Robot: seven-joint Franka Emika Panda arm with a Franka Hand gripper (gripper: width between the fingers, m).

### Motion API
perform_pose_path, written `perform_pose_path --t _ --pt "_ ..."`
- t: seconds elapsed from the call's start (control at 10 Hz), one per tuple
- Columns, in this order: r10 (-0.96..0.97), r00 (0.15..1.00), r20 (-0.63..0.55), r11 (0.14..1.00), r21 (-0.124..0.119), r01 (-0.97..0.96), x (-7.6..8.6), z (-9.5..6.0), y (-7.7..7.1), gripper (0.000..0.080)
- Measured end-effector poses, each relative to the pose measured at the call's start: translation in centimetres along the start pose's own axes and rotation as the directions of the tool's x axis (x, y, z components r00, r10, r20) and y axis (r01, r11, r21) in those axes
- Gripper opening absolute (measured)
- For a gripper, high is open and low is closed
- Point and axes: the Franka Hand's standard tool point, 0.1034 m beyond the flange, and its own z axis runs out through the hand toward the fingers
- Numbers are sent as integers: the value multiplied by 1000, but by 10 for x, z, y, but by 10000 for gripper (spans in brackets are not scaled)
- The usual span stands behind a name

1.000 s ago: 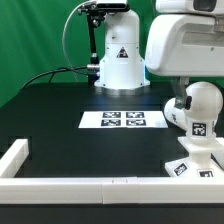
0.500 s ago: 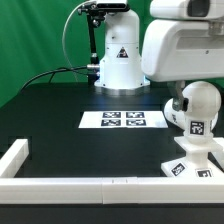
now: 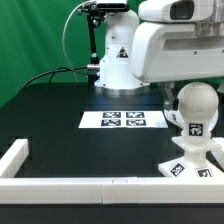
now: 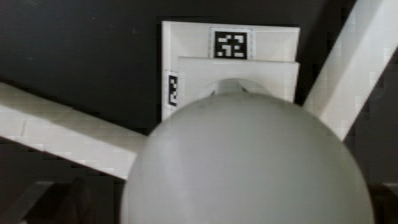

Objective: Assemble lamp

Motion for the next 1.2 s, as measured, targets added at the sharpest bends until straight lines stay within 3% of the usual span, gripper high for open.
perform_pose_path --t 0.2,0.3,0.4,0.6,0.7,0.8,1.0,1.2 --pt "31 1000 0 1000 0 -31 0 0 0 689" --pt "32 999 0 999 0 -32 0 0 0 573" --pt "37 999 0 999 0 -37 0 0 0 574" --pt "236 972 -10 972 -2 -236 1 1 1 574" --pt "371 925 -86 928 -11 -373 8 0 1 574" --pt "536 837 -114 842 2 -539 8 0 -6 574" --pt "741 660 -128 670 58 -741 14 -1 -2 575" --pt "914 398 -81 406 121 -906 14 0 -3 576"
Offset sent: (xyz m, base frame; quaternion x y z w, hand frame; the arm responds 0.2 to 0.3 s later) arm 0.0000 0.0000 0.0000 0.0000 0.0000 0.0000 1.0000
